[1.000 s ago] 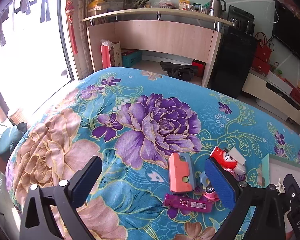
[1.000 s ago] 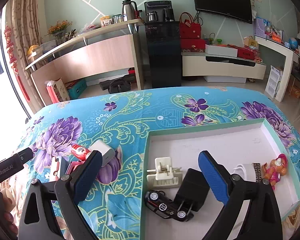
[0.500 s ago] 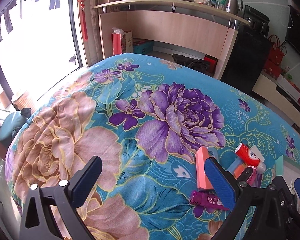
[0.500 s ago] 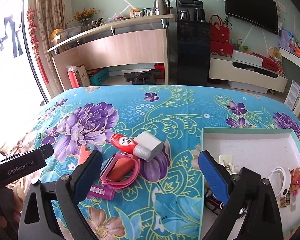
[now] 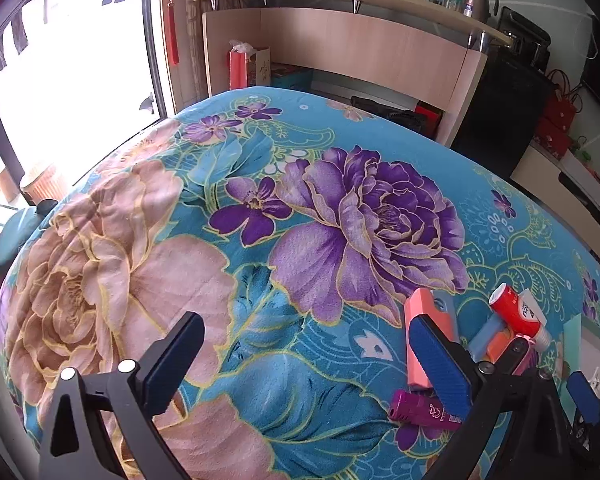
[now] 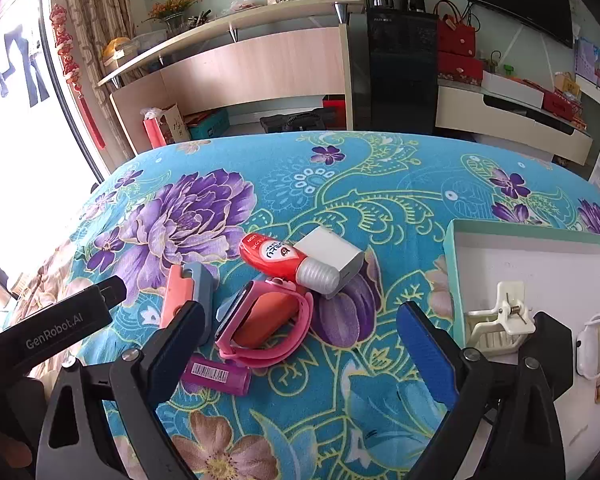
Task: Organize rigid objects
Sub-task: 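Move both tools back over the remaining pile of items, then grasp the pink watch band with the right tool while the left tool grasps the coral-and-blue case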
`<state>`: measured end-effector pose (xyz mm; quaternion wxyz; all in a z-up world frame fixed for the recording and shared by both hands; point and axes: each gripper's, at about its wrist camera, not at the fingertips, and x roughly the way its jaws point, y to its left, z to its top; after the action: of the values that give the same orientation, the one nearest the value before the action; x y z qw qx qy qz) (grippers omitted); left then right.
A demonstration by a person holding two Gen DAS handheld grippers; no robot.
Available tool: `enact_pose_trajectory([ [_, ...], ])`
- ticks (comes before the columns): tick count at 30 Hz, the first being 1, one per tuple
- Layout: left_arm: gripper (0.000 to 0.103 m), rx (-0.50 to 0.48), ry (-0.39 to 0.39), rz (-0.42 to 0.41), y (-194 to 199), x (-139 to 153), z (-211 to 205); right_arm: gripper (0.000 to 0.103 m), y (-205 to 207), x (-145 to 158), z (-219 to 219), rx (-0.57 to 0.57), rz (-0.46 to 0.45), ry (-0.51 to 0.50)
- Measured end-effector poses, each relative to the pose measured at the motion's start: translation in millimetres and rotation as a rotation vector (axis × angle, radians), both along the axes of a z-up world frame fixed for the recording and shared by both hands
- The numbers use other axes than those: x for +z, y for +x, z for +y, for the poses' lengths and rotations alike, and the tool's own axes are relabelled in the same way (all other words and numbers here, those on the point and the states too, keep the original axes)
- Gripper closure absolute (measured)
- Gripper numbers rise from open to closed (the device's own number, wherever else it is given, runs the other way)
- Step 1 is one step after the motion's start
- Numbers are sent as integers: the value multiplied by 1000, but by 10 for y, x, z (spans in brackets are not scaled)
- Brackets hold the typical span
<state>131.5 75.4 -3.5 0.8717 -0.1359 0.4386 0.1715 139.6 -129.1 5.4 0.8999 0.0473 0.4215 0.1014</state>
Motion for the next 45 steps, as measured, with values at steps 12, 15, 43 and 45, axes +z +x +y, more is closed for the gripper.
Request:
enact_pose_trajectory([
  [12,0,-34,-25,7,74,-76,-58,7,127,-228,56,35,97,56],
  [15,0,-38,-31,4,91,-92,-62,8,150,-256,58,44,111,84],
  [43,0,-208,-24,12,304,-154,-435,41,126,-216,-127,37,127,98],
  [45,0,-217,-9,25,318,-181,-461,41,120,-198,-175,20,123,79],
])
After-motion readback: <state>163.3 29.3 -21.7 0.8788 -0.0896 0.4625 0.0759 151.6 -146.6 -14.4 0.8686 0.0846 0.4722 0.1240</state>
